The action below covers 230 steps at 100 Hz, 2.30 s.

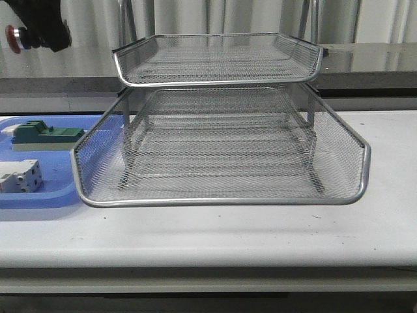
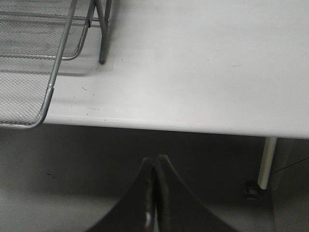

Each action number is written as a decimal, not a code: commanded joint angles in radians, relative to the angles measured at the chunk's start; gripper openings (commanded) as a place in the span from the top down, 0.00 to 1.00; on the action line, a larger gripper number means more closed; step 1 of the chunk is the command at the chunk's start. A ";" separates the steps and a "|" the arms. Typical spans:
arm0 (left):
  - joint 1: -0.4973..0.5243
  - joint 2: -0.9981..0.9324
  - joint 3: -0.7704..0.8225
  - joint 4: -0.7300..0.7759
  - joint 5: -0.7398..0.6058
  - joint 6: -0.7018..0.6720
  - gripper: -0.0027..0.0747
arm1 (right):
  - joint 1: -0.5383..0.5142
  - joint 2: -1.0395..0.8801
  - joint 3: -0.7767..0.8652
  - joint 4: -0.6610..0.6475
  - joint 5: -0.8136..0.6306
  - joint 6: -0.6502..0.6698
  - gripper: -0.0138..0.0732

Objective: Place button on rack with both arms
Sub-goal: 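Lift the red button out of the blue bin with the left gripper, then carry the button over the pulled-out tray, lower it and open the left gripper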

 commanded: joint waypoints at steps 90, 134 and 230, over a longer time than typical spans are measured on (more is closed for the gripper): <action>-0.568 -0.100 0.192 -0.043 0.020 -0.041 0.99 | -0.002 0.006 -0.032 -0.012 -0.057 0.001 0.91; -0.571 -0.025 0.192 -0.047 -0.035 -0.041 0.77 | -0.002 0.006 -0.032 -0.012 -0.057 0.001 0.91; -0.513 -0.148 0.186 -0.047 0.030 -0.128 0.27 | -0.002 0.006 -0.032 -0.012 -0.057 0.001 0.91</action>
